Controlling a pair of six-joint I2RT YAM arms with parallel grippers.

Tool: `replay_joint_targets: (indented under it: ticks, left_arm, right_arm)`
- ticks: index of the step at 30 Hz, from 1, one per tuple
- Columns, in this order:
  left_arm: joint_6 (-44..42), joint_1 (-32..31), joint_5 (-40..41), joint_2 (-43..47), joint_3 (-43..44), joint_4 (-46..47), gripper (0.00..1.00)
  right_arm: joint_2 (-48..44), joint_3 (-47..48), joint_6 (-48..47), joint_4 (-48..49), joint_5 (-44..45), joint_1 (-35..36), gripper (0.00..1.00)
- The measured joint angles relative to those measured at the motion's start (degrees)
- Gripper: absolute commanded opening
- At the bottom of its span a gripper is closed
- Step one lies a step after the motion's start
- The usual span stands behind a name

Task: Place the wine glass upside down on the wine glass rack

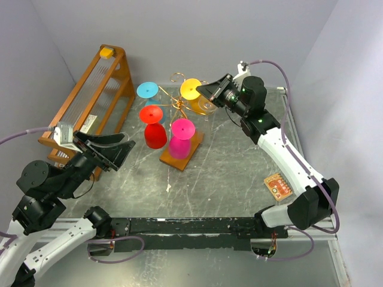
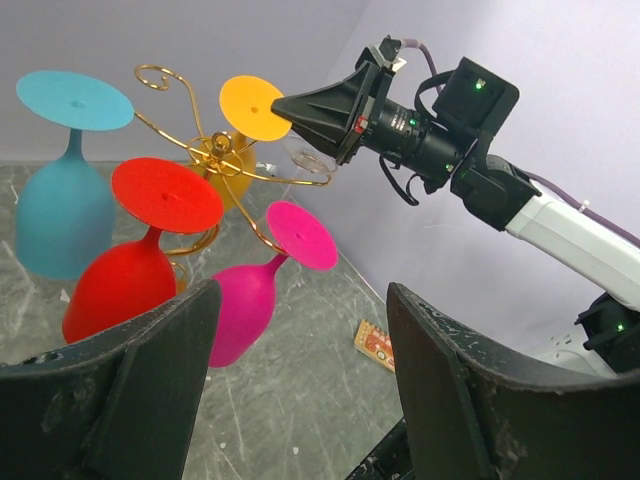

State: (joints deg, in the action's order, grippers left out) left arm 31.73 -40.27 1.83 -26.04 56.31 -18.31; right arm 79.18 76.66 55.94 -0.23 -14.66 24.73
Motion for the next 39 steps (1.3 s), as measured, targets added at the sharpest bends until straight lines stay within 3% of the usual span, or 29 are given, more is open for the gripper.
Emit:
replay_joint_targets:
  ticks: [39]
  left_arm:
    - [0.68,0.00,4.09,1.20,-1.42,-3.30,0.77]
  right_arm:
    - [-3.69,-3.80,-2.47,0.00,15.41,-0.04,0.00]
